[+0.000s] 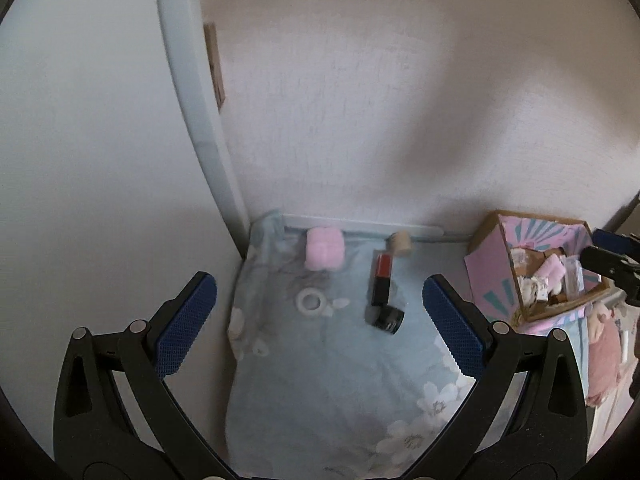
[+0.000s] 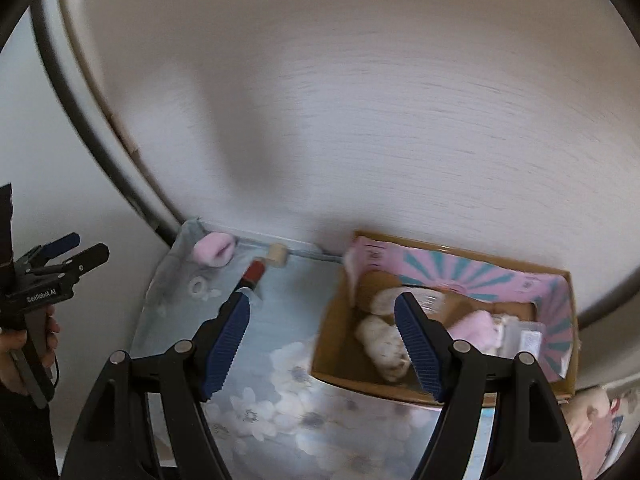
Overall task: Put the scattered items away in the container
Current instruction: 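Withdraw both tools from the box toward the tape ring and clear cup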
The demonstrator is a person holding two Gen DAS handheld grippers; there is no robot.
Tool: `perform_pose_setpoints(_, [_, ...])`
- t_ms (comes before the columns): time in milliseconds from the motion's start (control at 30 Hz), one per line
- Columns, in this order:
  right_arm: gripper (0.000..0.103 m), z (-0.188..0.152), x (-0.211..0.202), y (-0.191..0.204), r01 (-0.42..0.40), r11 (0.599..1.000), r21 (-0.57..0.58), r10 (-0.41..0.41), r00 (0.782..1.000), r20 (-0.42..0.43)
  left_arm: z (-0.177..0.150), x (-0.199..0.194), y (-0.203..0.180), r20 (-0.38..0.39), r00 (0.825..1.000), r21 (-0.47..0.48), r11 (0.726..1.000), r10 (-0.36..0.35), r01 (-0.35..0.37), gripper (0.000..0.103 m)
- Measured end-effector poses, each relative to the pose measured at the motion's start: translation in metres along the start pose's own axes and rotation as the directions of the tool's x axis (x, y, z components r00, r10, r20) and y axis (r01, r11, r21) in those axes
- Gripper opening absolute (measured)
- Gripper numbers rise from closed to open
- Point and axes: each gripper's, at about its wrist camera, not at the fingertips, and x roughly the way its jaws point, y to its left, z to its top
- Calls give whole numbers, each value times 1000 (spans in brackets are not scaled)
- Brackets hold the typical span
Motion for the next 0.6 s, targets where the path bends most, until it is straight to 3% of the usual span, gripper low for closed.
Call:
perform_pose_setpoints(300, [71,4,56,48,-121,992,-28,118,990,-72,-40,47,12,-8,995,51,994,-99,99,102])
perform_pose_setpoints(467, [71,-9,112,63,-144,990,-1,143,982,-121,-63,100,5,-18,995,64,993,-103,104,90])
perform_pose_setpoints(600, [71,-21,153,68,-145,989,-2,143,981,-132,-76,143,2,-56,997,71,995,-59,63,71])
